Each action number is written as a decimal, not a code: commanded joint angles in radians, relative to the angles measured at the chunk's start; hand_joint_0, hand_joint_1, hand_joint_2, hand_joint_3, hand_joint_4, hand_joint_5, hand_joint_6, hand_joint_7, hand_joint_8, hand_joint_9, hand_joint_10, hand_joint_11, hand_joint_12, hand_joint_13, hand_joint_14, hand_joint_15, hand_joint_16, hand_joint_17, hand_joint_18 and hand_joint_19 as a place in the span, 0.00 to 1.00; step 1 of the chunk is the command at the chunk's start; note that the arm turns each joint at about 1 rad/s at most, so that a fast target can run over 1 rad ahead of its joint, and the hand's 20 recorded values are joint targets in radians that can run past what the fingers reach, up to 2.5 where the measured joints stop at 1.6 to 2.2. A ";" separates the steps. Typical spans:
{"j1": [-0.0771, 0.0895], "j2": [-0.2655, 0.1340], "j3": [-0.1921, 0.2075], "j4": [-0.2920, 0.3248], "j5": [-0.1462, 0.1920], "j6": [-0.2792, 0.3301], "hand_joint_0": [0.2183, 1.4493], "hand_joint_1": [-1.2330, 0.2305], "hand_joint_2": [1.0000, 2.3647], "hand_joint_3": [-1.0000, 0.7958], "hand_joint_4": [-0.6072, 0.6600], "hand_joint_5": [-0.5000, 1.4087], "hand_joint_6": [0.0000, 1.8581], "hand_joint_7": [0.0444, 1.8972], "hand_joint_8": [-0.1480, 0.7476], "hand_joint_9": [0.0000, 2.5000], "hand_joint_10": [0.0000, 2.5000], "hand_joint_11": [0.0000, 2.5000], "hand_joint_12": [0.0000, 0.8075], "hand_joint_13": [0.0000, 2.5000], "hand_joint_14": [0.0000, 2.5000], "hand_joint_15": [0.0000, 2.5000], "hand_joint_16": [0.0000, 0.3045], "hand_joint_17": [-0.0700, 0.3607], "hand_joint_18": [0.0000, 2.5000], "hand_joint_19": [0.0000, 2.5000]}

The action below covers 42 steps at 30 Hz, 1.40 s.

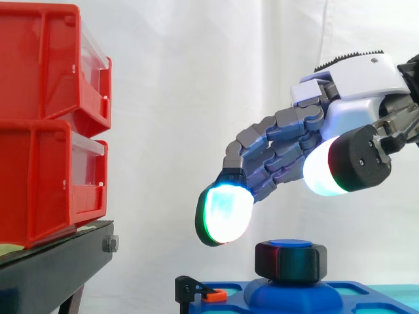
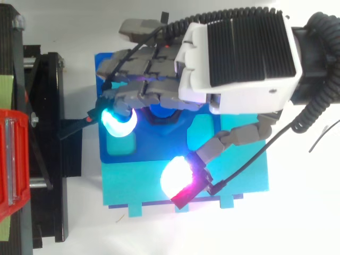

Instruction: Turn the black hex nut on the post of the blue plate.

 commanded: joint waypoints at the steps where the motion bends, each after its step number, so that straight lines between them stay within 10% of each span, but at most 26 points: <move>1: 0.010 -0.001 -0.003 -0.011 0.011 0.000 0.18 0.46 0.00 0.28 0.70 0.17 0.27 0.44 0.53 0.12 0.00 0.00 0.49 0.10 0.00 0.00 0.17 0.43 0.05 0.02; 25: 0.001 0.001 -0.064 0.060 0.005 -0.002 0.18 0.46 0.00 0.28 0.70 0.17 0.27 0.44 0.53 0.12 0.00 0.00 0.49 0.10 0.00 0.00 0.17 0.43 0.05 0.02; 42: -0.039 0.001 -0.072 0.063 -0.053 -0.019 0.18 0.46 0.00 0.28 0.70 0.17 0.27 0.44 0.53 0.12 0.00 0.00 0.49 0.11 0.00 0.00 0.16 0.42 0.04 0.03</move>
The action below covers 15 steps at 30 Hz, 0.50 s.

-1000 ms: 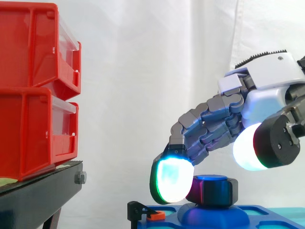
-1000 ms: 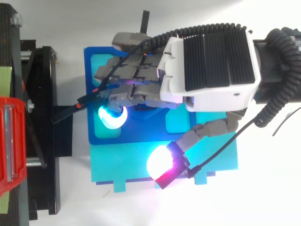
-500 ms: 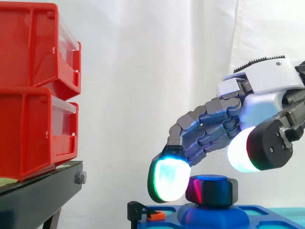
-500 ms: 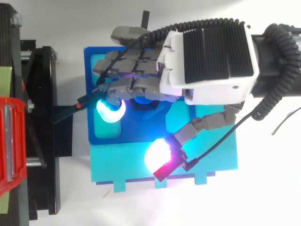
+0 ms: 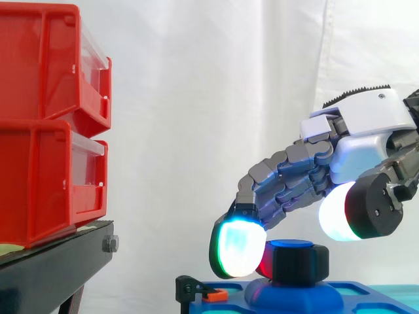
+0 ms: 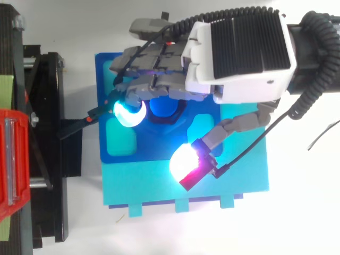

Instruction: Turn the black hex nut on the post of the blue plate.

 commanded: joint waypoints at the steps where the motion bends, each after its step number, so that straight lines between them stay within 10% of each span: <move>1: -0.011 0.000 0.000 0.001 -0.016 0.000 0.18 0.46 0.00 0.28 0.70 0.17 0.27 0.44 0.53 0.12 0.00 0.00 0.49 0.11 0.00 0.00 0.16 0.42 0.04 0.03; 15: -0.047 -0.001 0.000 0.015 -0.059 -0.011 0.18 0.46 0.00 0.28 0.70 0.17 0.27 0.44 0.53 0.13 0.00 0.00 0.48 0.11 0.00 0.00 0.16 0.42 0.05 0.03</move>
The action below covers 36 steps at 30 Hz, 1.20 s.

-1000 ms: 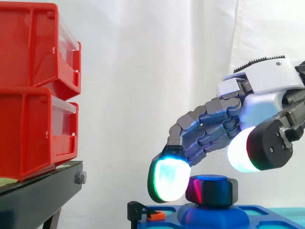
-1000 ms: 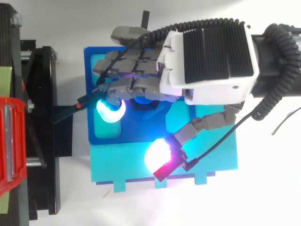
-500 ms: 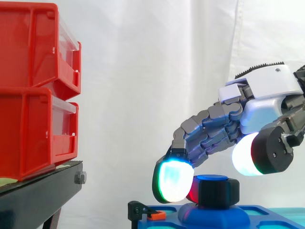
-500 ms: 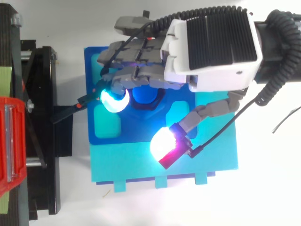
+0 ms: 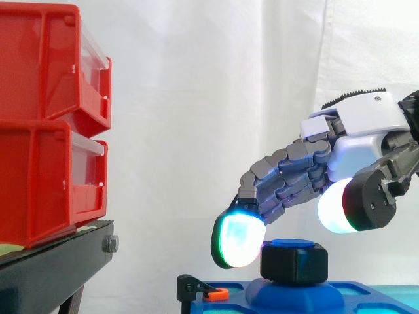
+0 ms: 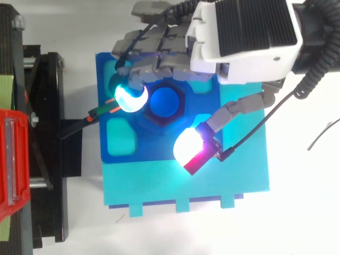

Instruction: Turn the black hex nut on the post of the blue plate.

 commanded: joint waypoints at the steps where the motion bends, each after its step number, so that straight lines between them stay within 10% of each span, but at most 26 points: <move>1: -0.011 0.000 0.000 0.000 -0.014 -0.005 0.18 0.46 0.00 0.28 0.70 0.17 0.27 0.44 0.53 0.13 0.00 0.00 0.48 0.11 0.00 0.00 0.16 0.42 0.05 0.03; 25: -0.081 -0.001 0.000 0.002 -0.120 -0.022 0.18 0.46 0.00 0.28 0.70 0.17 0.27 0.44 0.52 0.13 0.00 0.00 0.48 0.12 0.00 0.00 0.16 0.42 0.04 0.04; 36: -0.057 0.000 0.014 0.043 -0.094 0.001 0.18 0.46 0.00 0.28 0.70 0.17 0.27 0.44 0.52 0.13 0.00 0.00 0.48 0.12 0.00 0.00 0.16 0.42 0.04 0.04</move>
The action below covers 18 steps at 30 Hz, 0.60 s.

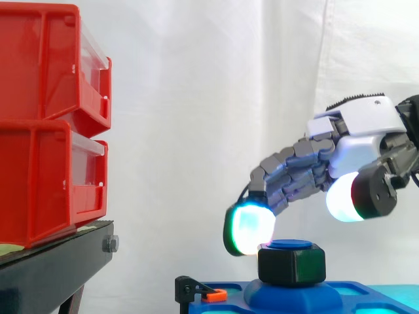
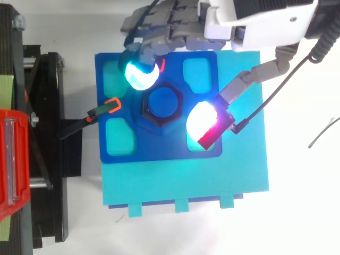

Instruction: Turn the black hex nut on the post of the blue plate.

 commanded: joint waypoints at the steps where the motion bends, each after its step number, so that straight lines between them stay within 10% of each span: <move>1: 0.012 0.000 0.012 0.025 0.018 0.007 0.18 0.46 0.00 0.28 0.70 0.17 0.27 0.44 0.52 0.13 0.00 0.00 0.48 0.12 0.00 0.00 0.16 0.42 0.04 0.04; 18: 0.093 -0.014 0.035 0.032 0.128 -0.007 0.18 0.46 0.00 0.28 0.70 0.17 0.27 0.44 0.53 0.13 0.00 0.00 0.48 0.12 0.00 0.00 0.16 0.42 0.04 0.04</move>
